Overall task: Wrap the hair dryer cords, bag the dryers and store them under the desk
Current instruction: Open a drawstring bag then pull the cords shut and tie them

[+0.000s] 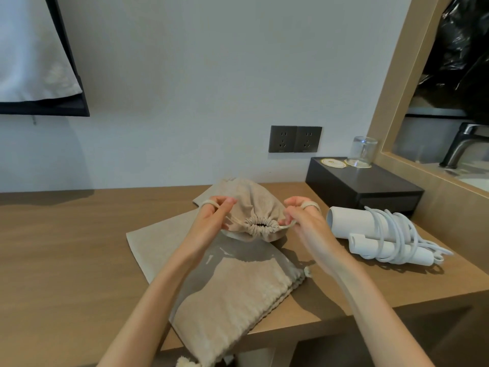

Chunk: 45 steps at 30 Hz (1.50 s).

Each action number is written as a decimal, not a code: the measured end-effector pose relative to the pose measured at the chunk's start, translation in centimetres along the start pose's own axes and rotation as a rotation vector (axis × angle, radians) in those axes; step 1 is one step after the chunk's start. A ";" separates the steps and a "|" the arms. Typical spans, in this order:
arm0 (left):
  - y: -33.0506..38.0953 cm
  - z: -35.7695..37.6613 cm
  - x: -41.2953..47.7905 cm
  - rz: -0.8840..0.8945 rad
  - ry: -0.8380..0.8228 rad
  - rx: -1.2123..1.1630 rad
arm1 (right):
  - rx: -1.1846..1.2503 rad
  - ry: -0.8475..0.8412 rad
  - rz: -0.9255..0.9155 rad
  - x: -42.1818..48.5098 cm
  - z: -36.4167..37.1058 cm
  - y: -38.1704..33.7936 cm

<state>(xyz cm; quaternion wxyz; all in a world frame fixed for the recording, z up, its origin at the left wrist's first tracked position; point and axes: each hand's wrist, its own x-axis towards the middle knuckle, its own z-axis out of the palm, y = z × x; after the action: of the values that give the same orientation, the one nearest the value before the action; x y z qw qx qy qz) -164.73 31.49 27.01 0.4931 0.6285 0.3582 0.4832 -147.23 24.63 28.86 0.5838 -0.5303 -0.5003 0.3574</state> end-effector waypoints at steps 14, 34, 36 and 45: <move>6.4 -0.9 1.0 0.437 -0.124 0.497 | -0.993 -0.467 -0.170 2.2 0.8 -3.5; 8.5 2.4 4.5 0.250 -0.488 0.584 | -1.667 -0.487 -0.368 0.3 3.7 -3.2; 8.9 2.9 4.7 0.206 -0.542 0.659 | -1.694 -0.509 -0.442 0.0 3.9 -3.0; 9.3 4.8 6.4 0.056 -0.723 1.040 | -1.772 -0.529 -0.528 0.2 4.8 -1.7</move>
<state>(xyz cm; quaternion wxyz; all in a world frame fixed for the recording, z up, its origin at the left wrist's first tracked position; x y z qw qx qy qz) -158.59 33.69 37.35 0.2005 0.9186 0.3402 0.0159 -152.04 25.72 30.30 -0.0991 -0.5513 -0.8073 -0.1856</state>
